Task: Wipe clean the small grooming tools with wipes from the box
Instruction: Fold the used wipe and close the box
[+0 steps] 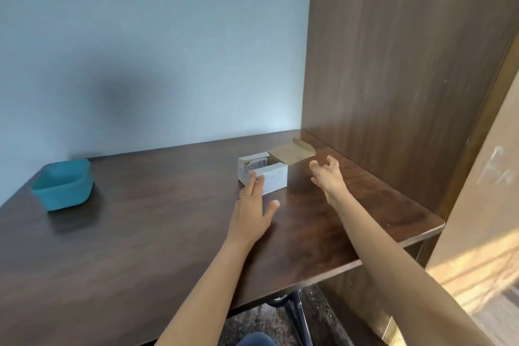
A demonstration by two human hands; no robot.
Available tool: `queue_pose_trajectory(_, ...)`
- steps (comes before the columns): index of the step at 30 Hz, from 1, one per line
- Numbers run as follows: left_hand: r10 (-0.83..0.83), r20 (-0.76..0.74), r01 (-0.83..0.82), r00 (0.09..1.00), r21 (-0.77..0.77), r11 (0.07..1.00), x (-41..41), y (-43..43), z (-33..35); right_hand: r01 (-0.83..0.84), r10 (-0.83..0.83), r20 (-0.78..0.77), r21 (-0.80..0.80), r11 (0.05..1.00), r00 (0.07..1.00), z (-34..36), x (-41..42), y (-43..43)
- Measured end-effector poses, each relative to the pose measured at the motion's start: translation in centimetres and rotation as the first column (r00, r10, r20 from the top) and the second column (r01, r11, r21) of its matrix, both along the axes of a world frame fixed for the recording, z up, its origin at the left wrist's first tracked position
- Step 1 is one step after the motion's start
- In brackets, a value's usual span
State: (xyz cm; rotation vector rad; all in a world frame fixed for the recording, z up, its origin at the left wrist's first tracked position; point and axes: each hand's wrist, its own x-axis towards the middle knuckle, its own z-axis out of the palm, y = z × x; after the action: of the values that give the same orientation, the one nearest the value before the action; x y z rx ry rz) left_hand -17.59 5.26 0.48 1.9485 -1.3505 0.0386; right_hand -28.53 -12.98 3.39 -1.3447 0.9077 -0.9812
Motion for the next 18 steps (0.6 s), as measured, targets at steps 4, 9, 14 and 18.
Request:
queue_pose_trajectory(4, -0.005, 0.053, 0.004, 0.999, 0.007, 1.000, -0.1, -0.4, -0.2, 0.041, -0.078, -0.148, -0.243, 0.969, 0.986, 1.9, 1.1, -0.5)
queue_pose_trajectory(9, 0.014, 0.084, -0.013, 0.996, -0.019, 1.000, 0.1, -0.5, -0.3, 0.011, -0.173, -0.219, -0.589, 0.808, 0.960, 4.0, 3.3, -0.1)
queue_pose_trajectory(14, 0.021, 0.120, -0.018, 0.993, -0.027, 0.999, 0.1, -0.6, -0.4, 0.145, -0.165, -0.272, -0.094, 0.985, 0.948, 1.9, 4.4, -1.7)
queue_pose_trajectory(18, 0.039, 0.168, -0.033, 0.985, -0.041, 0.999, 0.1, -0.7, -0.6, 0.069, -0.067, -0.079, 0.032, 0.997, 0.995, 1.2, 5.0, -2.0)
